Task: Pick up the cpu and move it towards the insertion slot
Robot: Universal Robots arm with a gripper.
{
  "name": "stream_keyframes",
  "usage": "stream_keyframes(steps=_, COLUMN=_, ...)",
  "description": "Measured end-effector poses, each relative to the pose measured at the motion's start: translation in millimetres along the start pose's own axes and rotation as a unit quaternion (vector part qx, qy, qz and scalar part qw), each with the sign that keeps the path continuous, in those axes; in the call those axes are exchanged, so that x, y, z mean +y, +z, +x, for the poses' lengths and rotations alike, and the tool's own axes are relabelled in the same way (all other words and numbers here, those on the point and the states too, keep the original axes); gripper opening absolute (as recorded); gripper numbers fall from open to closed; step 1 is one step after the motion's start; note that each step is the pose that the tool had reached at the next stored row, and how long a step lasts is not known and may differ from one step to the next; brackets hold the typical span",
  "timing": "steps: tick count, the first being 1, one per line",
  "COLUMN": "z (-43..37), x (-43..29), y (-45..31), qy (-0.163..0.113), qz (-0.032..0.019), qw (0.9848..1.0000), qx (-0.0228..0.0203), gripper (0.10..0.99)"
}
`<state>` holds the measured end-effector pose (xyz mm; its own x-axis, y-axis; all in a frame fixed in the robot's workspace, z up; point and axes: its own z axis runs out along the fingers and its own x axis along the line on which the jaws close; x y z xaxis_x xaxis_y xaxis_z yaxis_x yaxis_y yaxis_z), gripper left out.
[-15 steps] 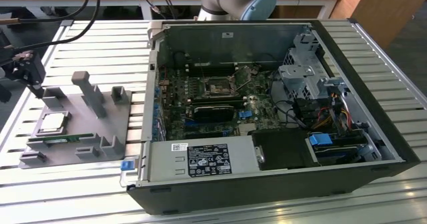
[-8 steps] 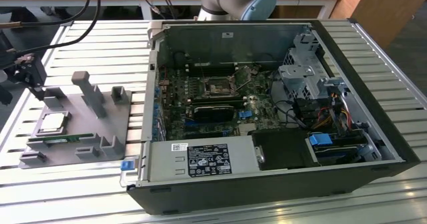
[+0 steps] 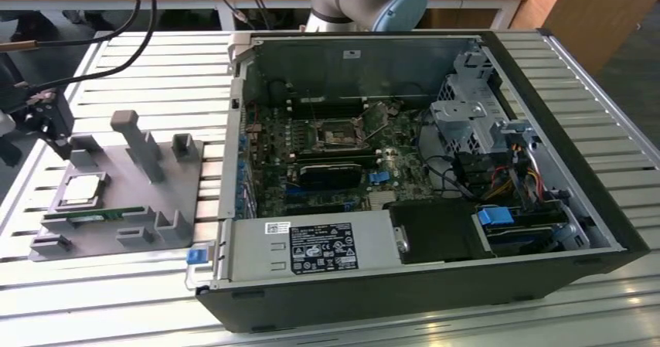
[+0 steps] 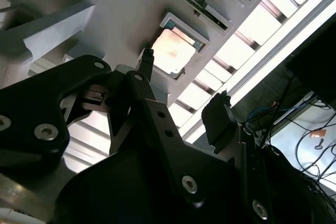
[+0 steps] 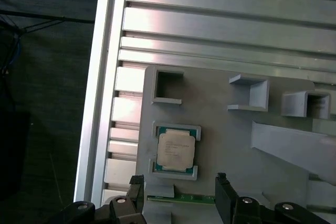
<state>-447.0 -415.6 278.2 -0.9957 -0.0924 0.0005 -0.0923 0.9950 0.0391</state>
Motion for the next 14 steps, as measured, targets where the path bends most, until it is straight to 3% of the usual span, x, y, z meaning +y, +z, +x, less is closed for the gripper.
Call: stream_keyframes(steps=14, z=0.3, x=-2.9, y=12.4, qy=-0.002, qz=0.0000, qw=1.0000, qx=0.0001, gripper=0.647)
